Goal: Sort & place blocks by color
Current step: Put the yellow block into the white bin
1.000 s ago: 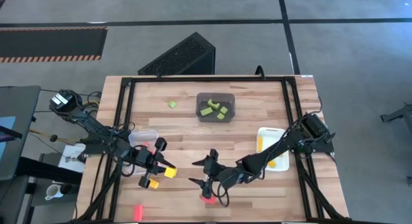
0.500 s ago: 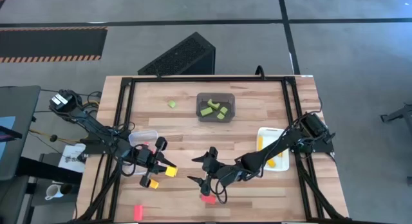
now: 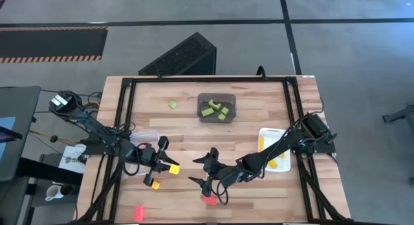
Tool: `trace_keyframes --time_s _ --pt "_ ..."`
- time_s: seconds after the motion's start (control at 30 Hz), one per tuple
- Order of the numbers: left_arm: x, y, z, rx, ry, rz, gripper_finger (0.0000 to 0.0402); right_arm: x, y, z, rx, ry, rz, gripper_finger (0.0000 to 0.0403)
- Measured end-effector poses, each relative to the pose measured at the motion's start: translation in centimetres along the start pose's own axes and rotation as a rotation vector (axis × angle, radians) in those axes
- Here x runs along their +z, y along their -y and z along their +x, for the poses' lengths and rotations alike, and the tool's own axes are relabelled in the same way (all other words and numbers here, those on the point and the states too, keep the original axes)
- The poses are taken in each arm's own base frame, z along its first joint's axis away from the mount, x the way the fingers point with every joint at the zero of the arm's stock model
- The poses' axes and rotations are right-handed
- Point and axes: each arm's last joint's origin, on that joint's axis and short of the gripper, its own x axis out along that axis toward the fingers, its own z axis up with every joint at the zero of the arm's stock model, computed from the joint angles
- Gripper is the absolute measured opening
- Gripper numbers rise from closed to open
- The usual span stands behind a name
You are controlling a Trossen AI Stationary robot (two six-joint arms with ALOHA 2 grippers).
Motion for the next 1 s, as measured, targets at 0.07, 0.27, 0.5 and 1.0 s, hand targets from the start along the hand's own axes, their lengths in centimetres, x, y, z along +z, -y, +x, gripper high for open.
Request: trace_keyframes --time_s 0.07,0.27,0.5,1.0 --pt "0.0 0.0 0.0 0.0 0.0 0.0 0.0008 0.0 0.0 0.0 0.0 0.0 0.003 0.0353" --pt "0.0 0.0 0.0 0.0 0.0 0.0 0.0008 0.0 0.0 0.0 0.0 0.0 0.003 0.0354" --pt "0.01 0.0 0.0 0.0 0.001 0.0 0.0008 0.0 0.0 0.0 0.001 -0.001 0.002 0.035" --pt "-0.1 -0.01 0.0 0.001 -0.01 -0.002 0.0008 0.0 0.0 0.0 0.001 0.0 0.002 0.0352"
